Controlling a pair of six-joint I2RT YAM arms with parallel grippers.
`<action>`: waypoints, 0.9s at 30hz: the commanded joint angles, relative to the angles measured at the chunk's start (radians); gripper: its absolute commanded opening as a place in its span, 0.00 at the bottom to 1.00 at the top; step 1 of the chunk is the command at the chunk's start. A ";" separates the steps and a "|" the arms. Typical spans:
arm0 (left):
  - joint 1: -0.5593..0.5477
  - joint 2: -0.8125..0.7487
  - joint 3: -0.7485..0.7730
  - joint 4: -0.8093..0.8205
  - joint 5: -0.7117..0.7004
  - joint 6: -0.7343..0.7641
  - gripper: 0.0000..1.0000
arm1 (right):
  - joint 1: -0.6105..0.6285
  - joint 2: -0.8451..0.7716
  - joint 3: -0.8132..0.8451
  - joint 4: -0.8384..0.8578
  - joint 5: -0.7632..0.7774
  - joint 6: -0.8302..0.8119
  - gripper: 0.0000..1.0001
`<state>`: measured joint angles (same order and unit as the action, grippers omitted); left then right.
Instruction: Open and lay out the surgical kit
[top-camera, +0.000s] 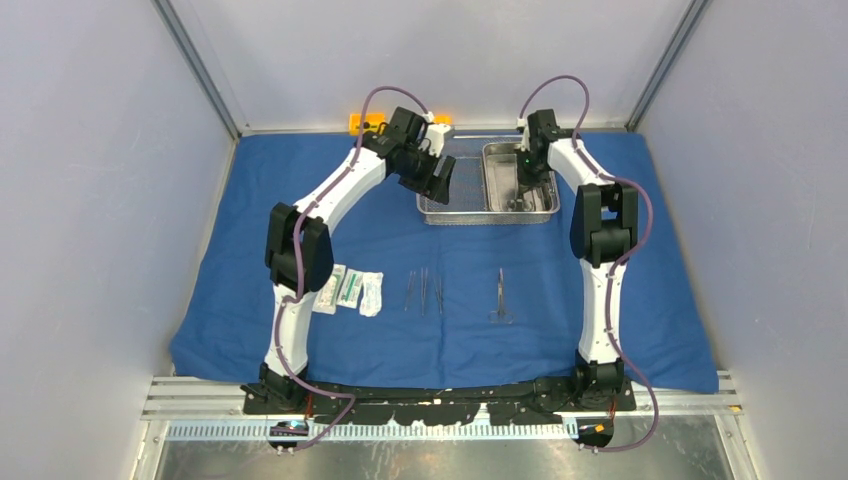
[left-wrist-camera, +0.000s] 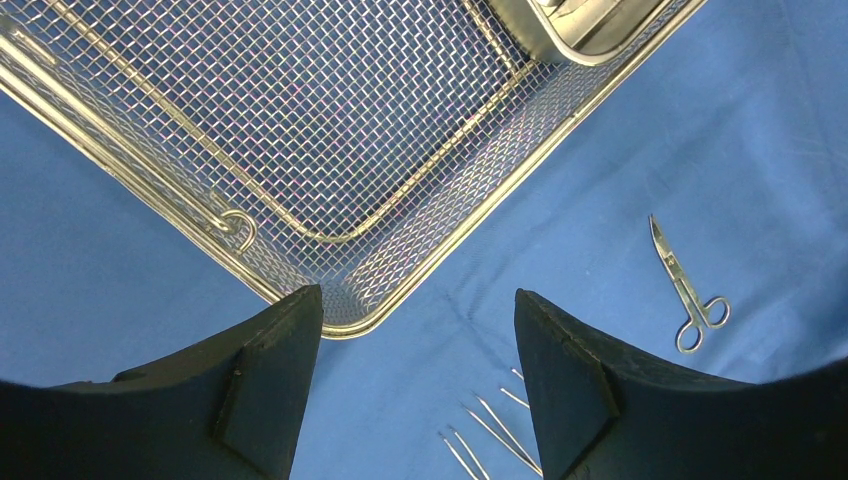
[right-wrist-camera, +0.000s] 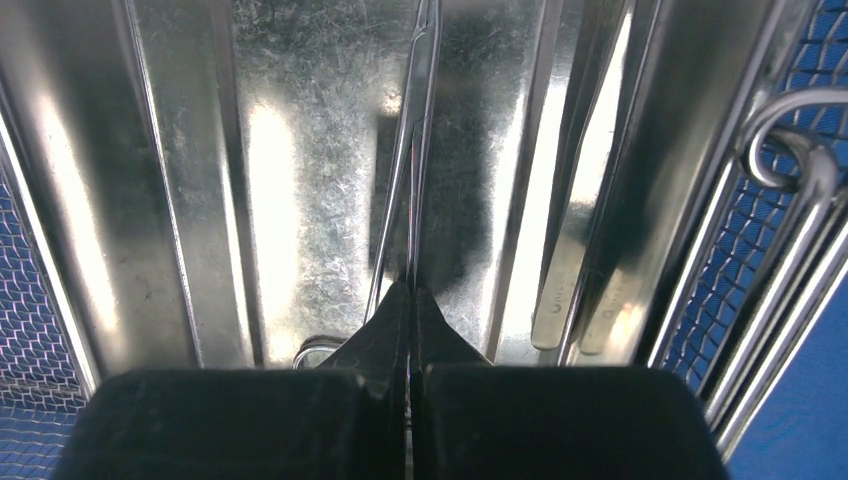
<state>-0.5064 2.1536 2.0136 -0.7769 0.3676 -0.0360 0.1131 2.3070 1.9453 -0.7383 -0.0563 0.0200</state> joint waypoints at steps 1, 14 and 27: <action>0.011 -0.008 0.049 -0.005 0.016 0.010 0.72 | -0.006 -0.003 0.066 -0.025 -0.024 -0.009 0.00; 0.014 0.005 0.079 -0.016 0.016 0.010 0.72 | -0.007 -0.094 0.056 0.025 -0.013 -0.003 0.00; 0.014 0.008 0.081 -0.019 0.019 0.010 0.72 | -0.007 -0.112 0.023 0.037 0.001 -0.014 0.00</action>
<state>-0.4969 2.1651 2.0571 -0.7853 0.3676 -0.0360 0.1085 2.2631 1.9690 -0.7311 -0.0692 0.0189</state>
